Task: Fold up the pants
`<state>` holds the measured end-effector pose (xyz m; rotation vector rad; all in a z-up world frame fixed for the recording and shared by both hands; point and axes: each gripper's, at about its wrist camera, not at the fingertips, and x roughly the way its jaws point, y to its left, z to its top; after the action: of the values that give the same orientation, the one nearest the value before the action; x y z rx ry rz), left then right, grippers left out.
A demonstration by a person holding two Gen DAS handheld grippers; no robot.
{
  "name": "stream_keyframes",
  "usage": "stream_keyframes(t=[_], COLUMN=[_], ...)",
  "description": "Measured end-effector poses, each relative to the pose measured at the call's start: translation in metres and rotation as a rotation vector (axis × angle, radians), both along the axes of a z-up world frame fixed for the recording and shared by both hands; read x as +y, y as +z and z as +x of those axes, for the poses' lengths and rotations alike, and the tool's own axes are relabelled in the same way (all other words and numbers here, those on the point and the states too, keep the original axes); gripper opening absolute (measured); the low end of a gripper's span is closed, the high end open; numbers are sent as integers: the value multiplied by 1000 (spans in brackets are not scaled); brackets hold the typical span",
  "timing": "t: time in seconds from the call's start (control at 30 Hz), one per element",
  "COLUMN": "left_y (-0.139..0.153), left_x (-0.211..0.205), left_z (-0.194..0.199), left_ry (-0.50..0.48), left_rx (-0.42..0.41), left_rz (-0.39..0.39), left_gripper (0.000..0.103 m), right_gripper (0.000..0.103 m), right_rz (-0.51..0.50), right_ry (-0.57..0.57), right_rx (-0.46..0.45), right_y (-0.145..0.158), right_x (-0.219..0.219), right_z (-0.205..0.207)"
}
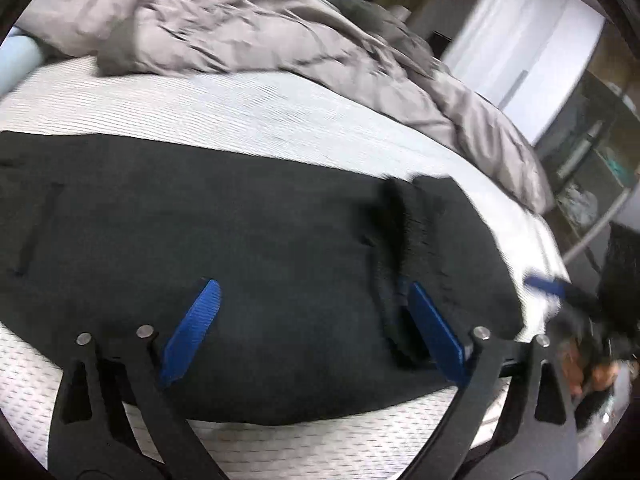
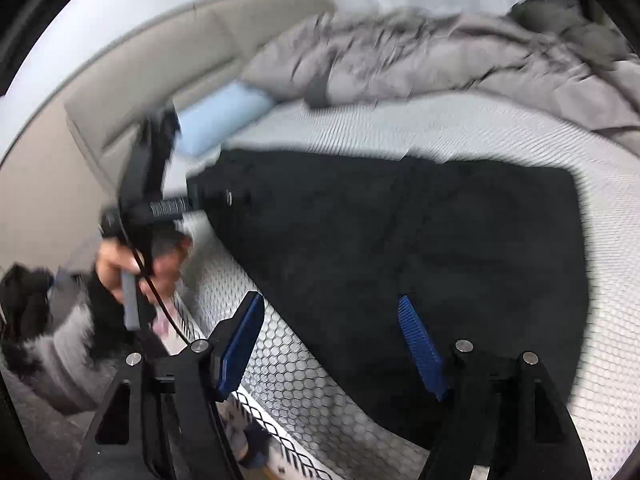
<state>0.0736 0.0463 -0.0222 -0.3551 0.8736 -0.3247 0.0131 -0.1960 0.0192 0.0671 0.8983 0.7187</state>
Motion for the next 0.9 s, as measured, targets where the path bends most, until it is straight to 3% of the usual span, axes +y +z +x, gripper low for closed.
stream_keyframes(t=[0.1,0.2,0.23,0.3,0.37,0.47,0.53,0.63,0.77,0.87,0.9], left_y=[-5,-18,-22,-35,-34,-28,-24,-32,-47,-49,-50], left_x=[-34,-68,-76,-96,-100,-90,-81,-80,-95,-98,-96], left_z=[2,4,2,-1,-8,-7,-3,12,38,53,56], left_ry=[-95,-173,-194,-247,-262,-248,-243,-245,-275,-266,-256], left_rx=[22,64,75,97,82,100,100,127,184,211,217], left_rz=[-16,38,71,262,307,202,73,-58,-64,-131,-163], left_gripper=[92,92,92,92,92,90,89,84,83,70,57], right_gripper=[76,76,76,76,79,80,81,82,82,82,82], right_rz=[-29,-198,-236,-289,-373,-342,-302,-246,-187,-177,-175], right_ry=[-208,-392,-400,-359,-319,-287,-319,-372,-400,-397,-394], right_rx=[-71,-8,28,86,39,11,12,34,94,114,116], right_y=[5,-19,-31,-54,-62,-50,-44,-44,-47,-55,-57], right_x=[-35,-49,-46,-35,-20,-27,-44,-72,-80,-77,-74], right_z=[7,20,26,35,33,24,15,14,25,29,31])
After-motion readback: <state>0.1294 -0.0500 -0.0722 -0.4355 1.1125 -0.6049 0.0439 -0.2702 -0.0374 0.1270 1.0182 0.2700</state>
